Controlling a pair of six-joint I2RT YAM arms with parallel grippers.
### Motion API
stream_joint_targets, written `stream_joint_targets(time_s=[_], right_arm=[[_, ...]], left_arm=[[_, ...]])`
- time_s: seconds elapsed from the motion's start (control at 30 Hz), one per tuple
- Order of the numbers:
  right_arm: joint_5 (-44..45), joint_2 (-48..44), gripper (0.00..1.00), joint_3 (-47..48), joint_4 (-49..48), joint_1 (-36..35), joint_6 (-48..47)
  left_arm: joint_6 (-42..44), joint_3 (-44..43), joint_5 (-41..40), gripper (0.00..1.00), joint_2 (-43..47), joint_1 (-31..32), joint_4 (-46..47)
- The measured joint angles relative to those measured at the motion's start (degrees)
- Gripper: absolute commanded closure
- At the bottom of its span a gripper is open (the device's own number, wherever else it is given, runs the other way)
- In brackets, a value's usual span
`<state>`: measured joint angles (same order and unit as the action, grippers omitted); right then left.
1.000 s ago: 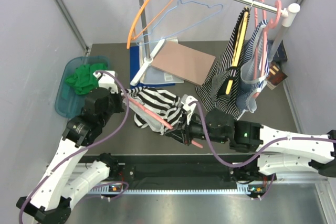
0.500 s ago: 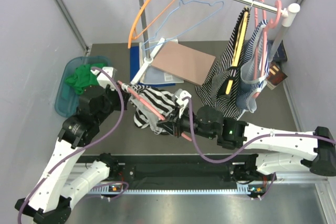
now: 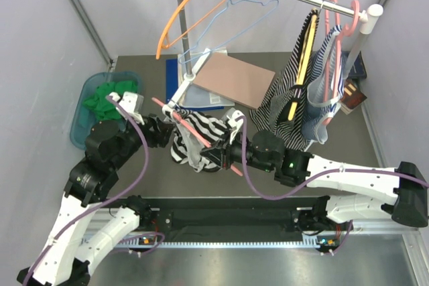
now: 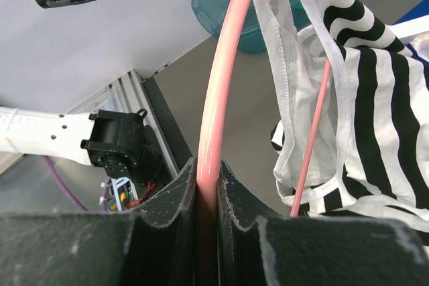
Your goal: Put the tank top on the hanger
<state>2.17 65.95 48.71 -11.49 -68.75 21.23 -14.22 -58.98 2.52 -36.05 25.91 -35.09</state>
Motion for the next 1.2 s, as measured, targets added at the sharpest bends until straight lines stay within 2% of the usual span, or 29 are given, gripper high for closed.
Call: stream_joint_targets(time_s=[0.17,0.5,1.0,1.13,1.17,1.2], right_arm=[[-0.7,0.07,1.0,-0.35,-0.46,0.04,0.46],[-3.58,0.79,1.0,-0.35,-1.27,0.74,1.64],[-6.8,1.01,1.0,-0.35,-1.66,2.45,4.2],[-7.91,1.84,1.0,-0.35,-2.47,2.95,5.01],[-8.2,2.19,1.0,-0.35,-2.82,3.06,5.09],[-8.37,2.58,1.0,-0.33,-3.23,3.06,5.35]], left_arm=[[2.38,0.72,0.76,0.29,1.38,0.0,1.29],[3.1,5.99,10.16,0.35,0.52,0.0,13.35],[5.09,9.99,10.27,0.51,-0.94,0.0,19.08],[5.42,10.67,9.86,0.8,-0.92,0.0,20.28],[5.49,10.86,9.9,0.92,-0.92,0.0,20.61],[5.53,11.17,10.08,1.0,-0.92,0.0,21.03]])
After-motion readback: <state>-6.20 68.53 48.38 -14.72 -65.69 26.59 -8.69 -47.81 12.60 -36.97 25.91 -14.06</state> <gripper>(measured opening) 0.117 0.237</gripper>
